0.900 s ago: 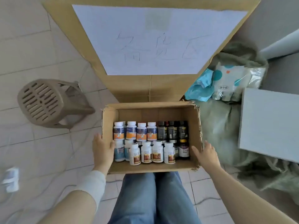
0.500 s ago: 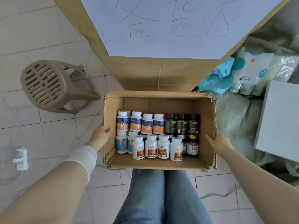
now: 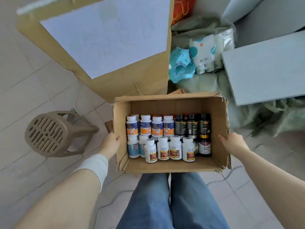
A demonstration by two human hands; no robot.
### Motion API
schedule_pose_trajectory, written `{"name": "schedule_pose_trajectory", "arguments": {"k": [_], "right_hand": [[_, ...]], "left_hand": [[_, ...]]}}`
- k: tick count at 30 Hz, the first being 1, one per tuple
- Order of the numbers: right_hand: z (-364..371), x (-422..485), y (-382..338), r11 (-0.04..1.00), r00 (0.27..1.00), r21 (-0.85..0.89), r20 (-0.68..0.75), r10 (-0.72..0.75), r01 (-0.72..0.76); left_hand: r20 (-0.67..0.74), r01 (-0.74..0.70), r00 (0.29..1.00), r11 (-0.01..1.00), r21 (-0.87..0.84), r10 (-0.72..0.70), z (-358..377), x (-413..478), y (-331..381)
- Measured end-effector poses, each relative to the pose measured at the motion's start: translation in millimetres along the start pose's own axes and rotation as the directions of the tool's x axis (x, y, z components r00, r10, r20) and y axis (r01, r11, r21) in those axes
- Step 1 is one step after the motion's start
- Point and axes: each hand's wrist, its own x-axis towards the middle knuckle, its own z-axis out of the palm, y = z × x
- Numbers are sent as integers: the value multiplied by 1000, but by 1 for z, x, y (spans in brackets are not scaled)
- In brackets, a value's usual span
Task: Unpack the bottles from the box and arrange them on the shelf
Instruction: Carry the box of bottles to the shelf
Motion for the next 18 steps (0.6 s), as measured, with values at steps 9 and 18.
{"name": "schedule_pose_trajectory", "arguments": {"k": [9,18], "right_hand": [[79,-134,151,890,937,317,-12,349,-327],[204,-287,282,493,742,665,139,656,-561]], "left_hand": [[190,-386,921,851,355,339,44,-57,74],[529,-743,669,449,497,522,171,-178,134]]}}
